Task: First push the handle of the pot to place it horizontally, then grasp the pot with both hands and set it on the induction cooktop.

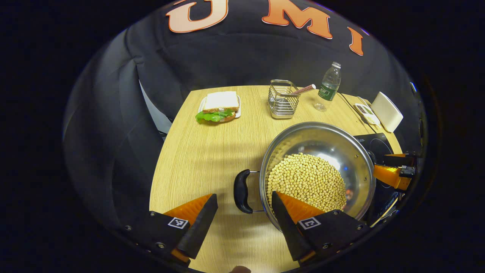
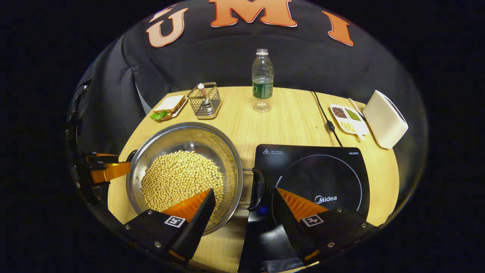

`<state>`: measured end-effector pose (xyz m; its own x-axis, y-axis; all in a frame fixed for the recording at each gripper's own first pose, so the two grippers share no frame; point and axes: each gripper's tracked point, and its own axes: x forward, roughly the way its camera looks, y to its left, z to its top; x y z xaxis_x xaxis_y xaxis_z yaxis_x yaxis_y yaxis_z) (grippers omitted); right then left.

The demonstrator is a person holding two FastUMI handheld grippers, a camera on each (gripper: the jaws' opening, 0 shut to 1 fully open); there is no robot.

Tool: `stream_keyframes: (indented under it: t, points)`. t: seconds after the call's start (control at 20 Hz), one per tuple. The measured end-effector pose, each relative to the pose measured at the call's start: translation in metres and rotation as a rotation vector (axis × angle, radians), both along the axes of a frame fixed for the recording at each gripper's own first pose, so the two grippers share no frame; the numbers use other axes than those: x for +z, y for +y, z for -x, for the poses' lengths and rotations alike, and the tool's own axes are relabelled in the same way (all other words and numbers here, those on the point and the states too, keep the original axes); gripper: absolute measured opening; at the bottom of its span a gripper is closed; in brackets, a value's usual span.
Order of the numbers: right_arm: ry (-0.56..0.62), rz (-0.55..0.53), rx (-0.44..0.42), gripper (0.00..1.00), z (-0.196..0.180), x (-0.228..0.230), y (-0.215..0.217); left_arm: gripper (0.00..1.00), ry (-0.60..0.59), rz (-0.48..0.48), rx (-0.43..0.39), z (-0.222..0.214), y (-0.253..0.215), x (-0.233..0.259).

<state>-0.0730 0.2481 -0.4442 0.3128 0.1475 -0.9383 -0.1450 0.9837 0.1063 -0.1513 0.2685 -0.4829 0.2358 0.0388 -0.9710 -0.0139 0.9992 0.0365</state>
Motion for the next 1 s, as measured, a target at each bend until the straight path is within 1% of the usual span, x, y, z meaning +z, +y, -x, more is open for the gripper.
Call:
stream_keyframes:
  t: [0.15,0.3,0.4,0.45,0.55,0.7,0.85,1.0]
  points:
    - [0.054,-0.017,-0.015,0.95,0.002,-0.013,0.005,0.89,0.005,0.005,0.005,-0.002,0.004,-0.007]
    - [0.059,-0.016,-0.032,0.92,-0.002,-0.014,0.004,0.9,0.011,0.019,0.005,-0.001,0.002,-0.011]
    - [0.061,-0.028,-0.025,0.87,-0.002,-0.015,0.006,0.9,0.009,0.021,0.012,-0.003,0.001,-0.012]
    - [0.063,-0.037,-0.018,0.82,-0.003,-0.015,0.01,0.9,0.008,0.02,0.014,-0.004,0.0,-0.013]
    - [0.059,-0.048,0.007,0.78,-0.005,-0.018,0.02,0.9,0.012,0.016,0.014,-0.003,0.002,-0.016]
    - [0.059,-0.054,0.039,0.77,-0.008,-0.022,0.03,0.9,0.008,0.004,0.013,-0.001,0.011,-0.014]
    - [0.112,-0.054,0.036,0.77,0.0,-0.032,0.036,0.9,0.016,-0.001,0.019,0.0,0.015,-0.018]
    - [0.088,-0.042,0.039,0.76,-0.006,-0.038,0.038,0.9,0.019,0.004,0.041,0.004,0.015,-0.022]
